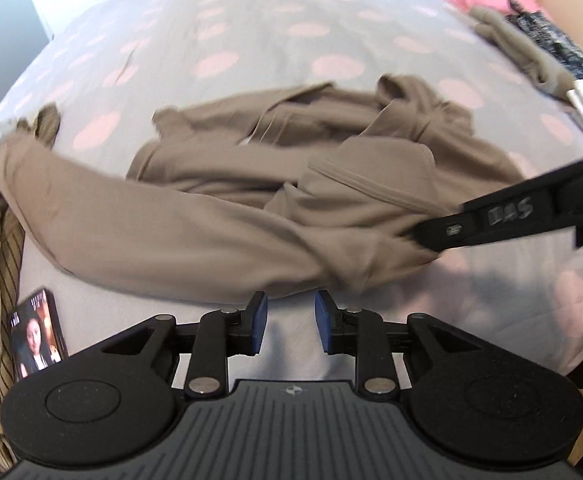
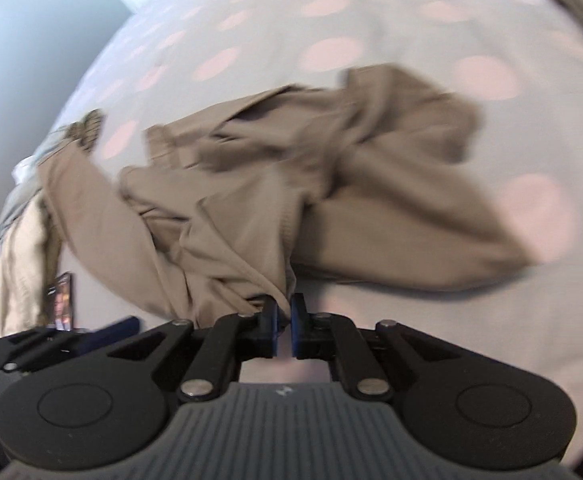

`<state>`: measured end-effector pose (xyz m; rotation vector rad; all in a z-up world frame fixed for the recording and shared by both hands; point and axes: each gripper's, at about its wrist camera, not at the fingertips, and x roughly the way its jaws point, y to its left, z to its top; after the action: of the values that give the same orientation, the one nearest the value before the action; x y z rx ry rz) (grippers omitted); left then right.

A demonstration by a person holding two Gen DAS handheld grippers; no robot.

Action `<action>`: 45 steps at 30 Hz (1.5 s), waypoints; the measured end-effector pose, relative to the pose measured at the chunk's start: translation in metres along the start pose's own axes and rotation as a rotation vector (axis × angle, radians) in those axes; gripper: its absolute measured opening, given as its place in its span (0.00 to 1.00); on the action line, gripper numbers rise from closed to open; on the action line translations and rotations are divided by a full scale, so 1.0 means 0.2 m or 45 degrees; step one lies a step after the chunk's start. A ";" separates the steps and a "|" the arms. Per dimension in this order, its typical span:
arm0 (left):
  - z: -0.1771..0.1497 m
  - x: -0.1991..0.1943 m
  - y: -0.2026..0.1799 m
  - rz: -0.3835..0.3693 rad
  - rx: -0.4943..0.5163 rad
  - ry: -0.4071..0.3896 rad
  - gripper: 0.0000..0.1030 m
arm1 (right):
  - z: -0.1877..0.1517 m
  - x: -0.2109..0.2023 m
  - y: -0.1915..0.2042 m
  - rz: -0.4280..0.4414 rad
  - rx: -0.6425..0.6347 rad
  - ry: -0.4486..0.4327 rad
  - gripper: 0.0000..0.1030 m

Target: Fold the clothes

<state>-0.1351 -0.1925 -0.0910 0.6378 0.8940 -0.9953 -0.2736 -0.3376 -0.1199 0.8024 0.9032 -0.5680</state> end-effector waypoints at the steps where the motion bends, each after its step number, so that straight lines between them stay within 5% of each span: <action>1: 0.01 -0.02 -0.01 -0.007 0.004 -0.015 0.23 | 0.02 -0.04 -0.04 -0.041 -0.001 -0.006 0.06; 14: 0.12 -0.11 -0.11 -0.002 0.060 -0.081 0.24 | 0.20 -0.48 -0.54 -0.578 -0.032 -0.082 0.06; 18: 0.17 -0.09 -0.13 0.025 0.064 -0.062 0.37 | 0.26 -0.52 -0.61 -0.680 -0.068 -0.168 0.06; 26: 0.38 0.00 -0.06 0.001 0.043 -0.107 0.46 | 0.37 -0.38 -0.48 -0.572 -0.249 -0.198 0.07; 32: 0.56 0.22 0.01 0.007 0.056 -0.168 0.52 | 0.36 -0.25 -0.54 -0.439 -0.170 -0.139 0.07; 38: 0.52 0.47 -0.02 -0.023 -0.053 -0.108 0.51 | 0.36 -0.17 -0.54 -0.391 -0.159 -0.111 0.07; 41: 0.46 0.56 -0.07 0.022 -0.125 -0.093 0.42 | 0.38 -0.12 -0.54 -0.398 -0.167 -0.089 0.07; 45: 0.44 0.52 -0.18 0.086 0.010 -0.148 0.06 | 0.39 -0.10 -0.55 -0.412 -0.164 -0.079 0.07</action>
<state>-0.1119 -0.3226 -0.1401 0.6070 0.7621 -0.9656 -0.3265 -0.4623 -0.1142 0.5221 1.0094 -0.8044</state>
